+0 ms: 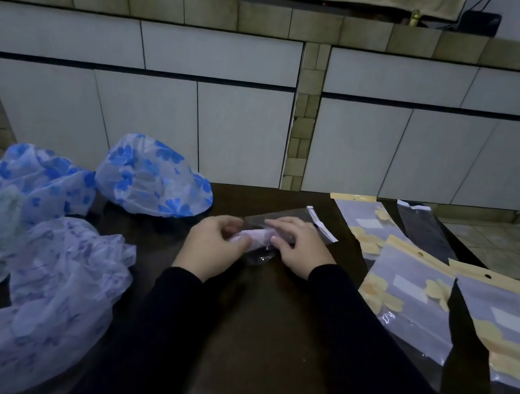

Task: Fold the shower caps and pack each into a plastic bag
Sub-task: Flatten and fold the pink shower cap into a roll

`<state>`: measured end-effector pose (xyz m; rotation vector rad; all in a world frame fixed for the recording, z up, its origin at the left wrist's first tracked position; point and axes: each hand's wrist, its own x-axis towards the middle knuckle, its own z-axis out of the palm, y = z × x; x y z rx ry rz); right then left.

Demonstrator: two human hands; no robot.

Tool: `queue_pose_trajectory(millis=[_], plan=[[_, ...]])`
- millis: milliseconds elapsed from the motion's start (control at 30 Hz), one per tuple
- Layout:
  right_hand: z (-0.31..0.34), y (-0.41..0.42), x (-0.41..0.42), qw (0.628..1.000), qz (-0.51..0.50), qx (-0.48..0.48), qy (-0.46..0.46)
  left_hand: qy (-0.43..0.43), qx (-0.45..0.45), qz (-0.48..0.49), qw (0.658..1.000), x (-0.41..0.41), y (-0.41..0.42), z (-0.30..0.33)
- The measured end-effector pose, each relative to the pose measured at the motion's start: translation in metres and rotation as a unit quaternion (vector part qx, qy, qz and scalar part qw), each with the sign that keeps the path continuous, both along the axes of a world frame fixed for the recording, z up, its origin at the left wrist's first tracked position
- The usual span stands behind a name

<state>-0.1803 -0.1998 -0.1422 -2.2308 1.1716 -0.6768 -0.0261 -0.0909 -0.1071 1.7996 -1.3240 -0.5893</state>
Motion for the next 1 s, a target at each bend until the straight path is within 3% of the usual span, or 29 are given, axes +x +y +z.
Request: queue_pose_trajectory(millis=[133,333,467,633,833,1000], plan=[[-0.002,-0.002,-0.002,0.998,-0.055,-0.035,0.014,0.019,0.011,0.036,0.999,0.012,0.004,0.001],[0.004,0.009,0.006,0.996,-0.022,-0.059,0.057,0.019,-0.014,0.088,0.996,-0.004,-0.008,-0.009],[0.01,0.007,-0.004,0.999,-0.024,-0.023,-0.012,0.039,-0.02,0.138,0.989,-0.002,-0.011,-0.013],[0.006,0.003,-0.008,0.981,-0.056,-0.12,0.139,0.039,-0.006,0.17,0.985,0.003,-0.012,-0.017],[0.002,0.013,-0.005,0.992,0.013,-0.101,0.077,0.095,-0.024,0.119,0.988,-0.013,-0.016,-0.016],[0.001,0.01,-0.01,0.996,-0.008,-0.079,0.045,0.128,-0.054,0.138,0.981,-0.015,-0.015,-0.013]])
